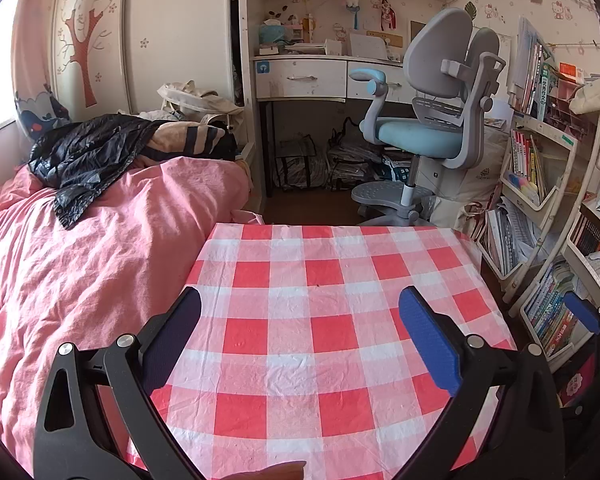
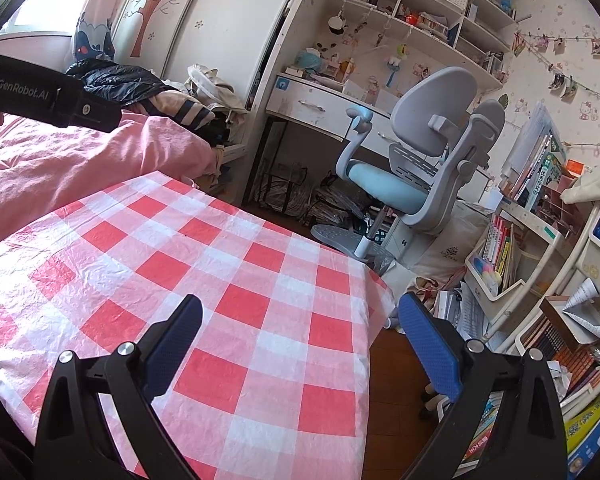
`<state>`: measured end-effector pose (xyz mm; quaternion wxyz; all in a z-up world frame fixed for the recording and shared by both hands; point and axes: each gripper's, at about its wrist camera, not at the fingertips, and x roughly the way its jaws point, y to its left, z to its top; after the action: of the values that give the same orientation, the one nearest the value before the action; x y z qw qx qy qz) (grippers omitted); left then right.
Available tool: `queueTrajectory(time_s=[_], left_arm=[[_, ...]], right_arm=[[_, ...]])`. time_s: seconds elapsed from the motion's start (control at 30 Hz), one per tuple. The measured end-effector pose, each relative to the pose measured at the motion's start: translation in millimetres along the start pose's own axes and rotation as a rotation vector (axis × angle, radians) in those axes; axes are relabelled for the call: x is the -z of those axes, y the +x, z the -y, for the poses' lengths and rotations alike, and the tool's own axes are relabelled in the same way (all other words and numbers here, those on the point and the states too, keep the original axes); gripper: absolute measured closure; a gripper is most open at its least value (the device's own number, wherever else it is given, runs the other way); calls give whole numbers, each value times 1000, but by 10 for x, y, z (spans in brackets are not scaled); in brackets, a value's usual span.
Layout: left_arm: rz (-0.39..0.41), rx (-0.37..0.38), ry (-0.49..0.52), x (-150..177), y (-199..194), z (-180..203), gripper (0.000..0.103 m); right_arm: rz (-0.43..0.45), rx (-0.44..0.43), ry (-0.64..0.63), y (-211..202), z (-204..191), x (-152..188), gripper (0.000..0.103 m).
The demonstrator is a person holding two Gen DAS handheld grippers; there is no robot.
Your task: Collect trash
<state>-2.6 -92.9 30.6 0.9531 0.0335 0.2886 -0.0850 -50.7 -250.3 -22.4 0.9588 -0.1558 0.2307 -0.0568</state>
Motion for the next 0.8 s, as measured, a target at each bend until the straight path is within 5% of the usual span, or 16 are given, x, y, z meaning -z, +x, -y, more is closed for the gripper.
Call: queueTrajectory(time_s=[0.37, 0.8], left_arm=[[-16, 61, -19, -23, 11, -3, 7], [-22, 42, 24, 47, 49, 156, 7]], right_arm=[[-1, 2, -4, 0, 5, -2, 9], [4, -2, 8, -8, 55, -16, 9]])
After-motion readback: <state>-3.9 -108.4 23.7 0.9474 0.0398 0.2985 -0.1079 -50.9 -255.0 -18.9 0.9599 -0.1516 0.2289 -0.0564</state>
